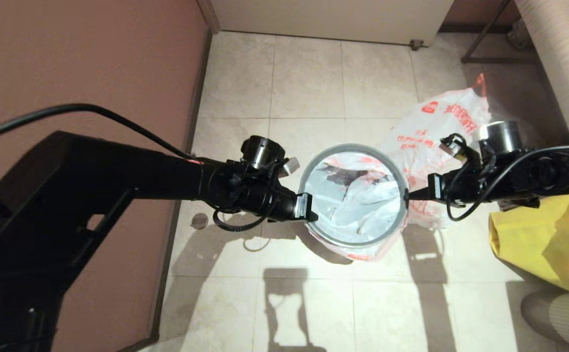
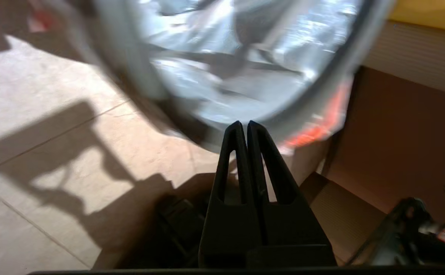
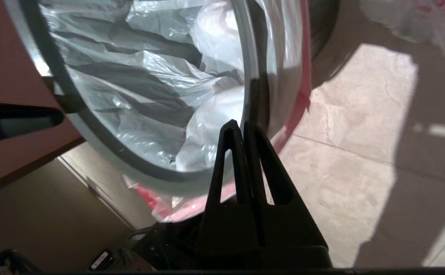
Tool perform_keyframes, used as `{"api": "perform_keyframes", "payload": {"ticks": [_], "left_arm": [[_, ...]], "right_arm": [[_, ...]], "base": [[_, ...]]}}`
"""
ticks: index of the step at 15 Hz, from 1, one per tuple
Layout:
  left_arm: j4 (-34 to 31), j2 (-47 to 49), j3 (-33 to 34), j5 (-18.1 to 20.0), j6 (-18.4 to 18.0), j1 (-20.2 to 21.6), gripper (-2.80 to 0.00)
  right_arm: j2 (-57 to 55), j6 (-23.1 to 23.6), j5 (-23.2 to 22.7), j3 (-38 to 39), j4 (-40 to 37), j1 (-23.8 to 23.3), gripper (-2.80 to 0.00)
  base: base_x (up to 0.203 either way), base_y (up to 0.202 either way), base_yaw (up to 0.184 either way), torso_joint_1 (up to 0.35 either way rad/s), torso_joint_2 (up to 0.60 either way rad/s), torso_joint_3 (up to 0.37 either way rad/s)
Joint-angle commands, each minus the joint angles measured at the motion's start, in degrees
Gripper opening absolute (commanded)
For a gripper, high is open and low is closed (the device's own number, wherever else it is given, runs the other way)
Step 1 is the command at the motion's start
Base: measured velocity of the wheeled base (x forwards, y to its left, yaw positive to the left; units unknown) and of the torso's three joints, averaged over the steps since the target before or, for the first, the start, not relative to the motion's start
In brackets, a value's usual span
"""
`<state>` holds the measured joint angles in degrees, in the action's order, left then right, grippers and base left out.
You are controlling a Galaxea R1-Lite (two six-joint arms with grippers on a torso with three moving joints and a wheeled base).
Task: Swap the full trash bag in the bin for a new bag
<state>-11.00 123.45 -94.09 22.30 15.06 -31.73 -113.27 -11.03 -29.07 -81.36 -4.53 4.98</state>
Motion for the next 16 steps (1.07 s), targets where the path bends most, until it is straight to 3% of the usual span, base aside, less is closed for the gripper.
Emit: {"api": "perform_keyframes", "payload": {"ticks": [1,3,4,6,8,9,11,13,16], "left_arm": [[0.18,-10.83,1.81,-0.17,1.07,-2.48,-2.80],[-3.03,-18.80,1.72,-6.22,2.13,-6.16,-2.80],[-9.37,-21.72,-0.68,-12.38,2.24,-8.47,-2.80],[-20.78,-27.71,-2.99,-19.60,2.76,-12.54,-2.80],[-24.74,-33.37,1.29,-29.09,4.06,-15.28,-2.80],[-24.89,-36.48,6.80,-33.33,4.26,-15.40,-2.80],[-23.24,-46.08,17.44,-41.86,3.37,-13.36,-2.80],[-20.29,-56.54,26.06,-48.07,0.55,-8.58,-2.80],[-12.14,-69.35,37.25,-53.52,-2.26,5.45,-2.80]], "right_arm": [[8.84,-0.65,-0.82,2.04,0.04,0.60,-2.80],[16.53,-1.83,-0.74,3.41,-1.35,0.71,-2.80],[20.58,-2.18,-0.70,3.99,-3.31,0.78,-2.80],[28.69,-2.34,0.05,5.57,-8.46,0.85,-2.80],[37.81,-1.90,3.06,8.63,-13.10,0.96,-2.80],[42.49,-0.44,5.46,11.90,-14.88,1.00,-2.80],[51.99,1.61,10.08,20.65,-16.62,1.37,-2.80],[60.86,0.55,13.03,26.21,-17.57,2.10,-2.80],[67.42,-1.34,23.67,30.16,-18.81,2.63,-2.80]], "base": [[0.000,0.000,0.000,0.000,0.00,0.000],[0.000,0.000,0.000,0.000,0.00,0.000],[0.000,0.000,0.000,0.000,0.00,0.000],[0.000,0.000,0.000,0.000,0.00,0.000],[0.000,0.000,0.000,0.000,0.00,0.000],[0.000,0.000,0.000,0.000,0.00,0.000],[0.000,0.000,0.000,0.000,0.00,0.000],[0.000,0.000,0.000,0.000,0.00,0.000],[0.000,0.000,0.000,0.000,0.00,0.000]]}}
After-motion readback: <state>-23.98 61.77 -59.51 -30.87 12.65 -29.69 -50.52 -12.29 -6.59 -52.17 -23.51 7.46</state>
